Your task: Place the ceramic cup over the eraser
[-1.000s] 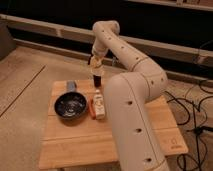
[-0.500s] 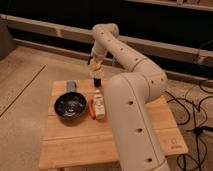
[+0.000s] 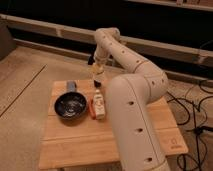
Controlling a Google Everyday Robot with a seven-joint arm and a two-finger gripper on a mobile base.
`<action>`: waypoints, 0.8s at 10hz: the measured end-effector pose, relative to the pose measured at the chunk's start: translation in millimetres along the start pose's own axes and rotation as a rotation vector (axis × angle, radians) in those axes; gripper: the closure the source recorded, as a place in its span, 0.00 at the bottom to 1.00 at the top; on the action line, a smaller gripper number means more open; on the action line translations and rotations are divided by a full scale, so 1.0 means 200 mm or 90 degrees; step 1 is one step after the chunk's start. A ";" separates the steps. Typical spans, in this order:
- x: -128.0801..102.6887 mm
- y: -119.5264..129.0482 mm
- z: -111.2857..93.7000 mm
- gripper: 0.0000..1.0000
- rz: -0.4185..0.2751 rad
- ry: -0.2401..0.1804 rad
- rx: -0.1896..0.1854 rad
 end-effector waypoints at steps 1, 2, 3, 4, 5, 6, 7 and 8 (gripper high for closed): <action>0.01 -0.02 0.05 1.00 -0.005 -0.003 -0.006; -0.01 -0.03 0.07 1.00 -0.011 -0.014 -0.008; -0.03 -0.05 0.10 1.00 -0.018 -0.029 -0.010; -0.05 -0.07 0.12 1.00 -0.023 -0.046 -0.014; -0.06 -0.08 0.14 1.00 -0.025 -0.056 -0.019; -0.06 -0.09 0.17 1.00 -0.026 -0.064 -0.027; -0.05 -0.08 0.19 1.00 -0.027 -0.070 -0.035; -0.05 -0.07 0.22 1.00 -0.030 -0.073 -0.044</action>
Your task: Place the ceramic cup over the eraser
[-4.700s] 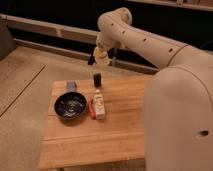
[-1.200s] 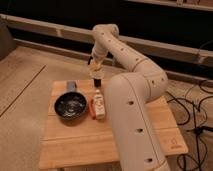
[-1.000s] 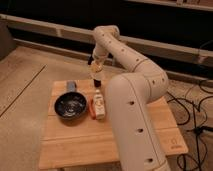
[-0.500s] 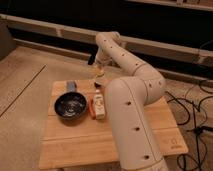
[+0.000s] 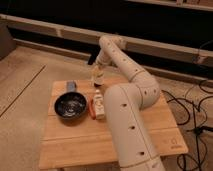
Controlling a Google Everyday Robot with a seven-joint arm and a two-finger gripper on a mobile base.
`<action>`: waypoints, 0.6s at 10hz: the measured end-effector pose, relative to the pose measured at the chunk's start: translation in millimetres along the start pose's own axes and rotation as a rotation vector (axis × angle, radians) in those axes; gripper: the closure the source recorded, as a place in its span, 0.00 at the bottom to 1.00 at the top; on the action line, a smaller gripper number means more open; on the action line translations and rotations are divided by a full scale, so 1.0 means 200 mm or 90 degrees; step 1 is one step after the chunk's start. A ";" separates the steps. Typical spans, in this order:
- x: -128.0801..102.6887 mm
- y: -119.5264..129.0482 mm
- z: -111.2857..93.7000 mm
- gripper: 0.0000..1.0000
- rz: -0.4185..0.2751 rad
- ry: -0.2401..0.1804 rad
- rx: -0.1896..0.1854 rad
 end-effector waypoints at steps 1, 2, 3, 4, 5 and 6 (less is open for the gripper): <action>0.00 0.00 0.01 1.00 -0.002 0.000 -0.003; 0.02 0.01 0.03 1.00 -0.005 0.001 -0.011; 0.03 0.02 0.04 1.00 -0.008 0.004 -0.015; 0.04 0.01 0.04 1.00 -0.011 0.008 -0.016; 0.05 0.00 0.04 1.00 -0.014 0.012 -0.015; 0.06 0.00 0.04 1.00 -0.017 0.016 -0.014</action>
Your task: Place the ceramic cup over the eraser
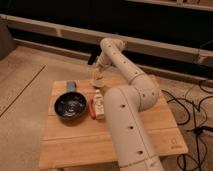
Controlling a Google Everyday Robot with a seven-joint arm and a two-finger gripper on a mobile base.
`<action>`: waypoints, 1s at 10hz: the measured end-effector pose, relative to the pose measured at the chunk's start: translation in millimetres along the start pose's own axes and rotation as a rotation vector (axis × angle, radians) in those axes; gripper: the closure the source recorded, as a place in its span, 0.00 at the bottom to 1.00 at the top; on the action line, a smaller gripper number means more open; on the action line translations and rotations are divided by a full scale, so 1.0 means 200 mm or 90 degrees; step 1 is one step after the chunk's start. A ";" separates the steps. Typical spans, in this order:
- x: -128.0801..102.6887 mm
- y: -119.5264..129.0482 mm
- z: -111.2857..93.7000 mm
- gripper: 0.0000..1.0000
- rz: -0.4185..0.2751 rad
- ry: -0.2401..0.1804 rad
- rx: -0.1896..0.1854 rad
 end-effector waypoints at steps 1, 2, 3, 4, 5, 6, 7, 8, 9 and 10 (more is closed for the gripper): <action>0.01 0.00 0.00 1.00 -0.003 0.004 0.001; 0.02 0.00 0.01 1.00 -0.005 0.009 -0.001; 0.03 0.01 0.02 1.00 -0.008 0.012 -0.006; 0.03 0.01 0.02 1.00 -0.010 0.013 -0.010; 0.03 0.01 0.03 1.00 -0.012 0.011 -0.013; 0.03 0.01 0.03 1.00 -0.015 0.010 -0.014; 0.02 0.01 0.02 0.97 -0.018 0.011 -0.013; 0.02 0.00 0.02 0.94 -0.020 0.012 -0.011; 0.02 0.00 0.02 0.94 -0.020 0.012 -0.012; 0.02 0.00 0.02 0.94 -0.020 0.012 -0.012</action>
